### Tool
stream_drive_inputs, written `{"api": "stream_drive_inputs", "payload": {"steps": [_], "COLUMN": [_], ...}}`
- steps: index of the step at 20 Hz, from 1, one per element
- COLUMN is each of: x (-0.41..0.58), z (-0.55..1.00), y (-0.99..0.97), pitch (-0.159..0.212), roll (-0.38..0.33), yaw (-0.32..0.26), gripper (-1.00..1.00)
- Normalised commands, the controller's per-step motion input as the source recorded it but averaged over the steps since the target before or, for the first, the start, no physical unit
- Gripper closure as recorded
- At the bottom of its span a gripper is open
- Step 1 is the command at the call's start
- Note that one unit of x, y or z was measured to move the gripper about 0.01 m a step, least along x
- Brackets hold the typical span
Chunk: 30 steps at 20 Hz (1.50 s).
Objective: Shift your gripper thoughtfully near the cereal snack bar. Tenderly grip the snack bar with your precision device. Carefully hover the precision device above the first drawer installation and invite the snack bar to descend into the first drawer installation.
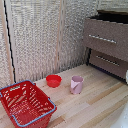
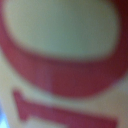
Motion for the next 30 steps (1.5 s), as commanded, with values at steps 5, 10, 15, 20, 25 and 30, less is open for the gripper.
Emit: {"api": "stream_drive_inputs", "payload": {"steps": [5, 10, 15, 20, 25, 30], "x": [0.005, 0.000, 0.003, 0.009, 0.007, 0.185], "z": [-0.36, -0.60, -0.42, -0.18, -0.04, 0.27], "y": [-0.77, -0.22, -0.09, 0.01, 0.00, 0.13], "pitch": [0.053, -0.079, -0.096, 0.012, 0.044, 0.055], "roll": [0.021, -0.027, -0.030, 0.001, -0.001, -0.026], "yaw": [0.078, 0.038, -0.218, -0.230, 0.000, -0.002], "gripper": [1.00, 1.00, 1.00, -1.00, -1.00, -1.00]}}
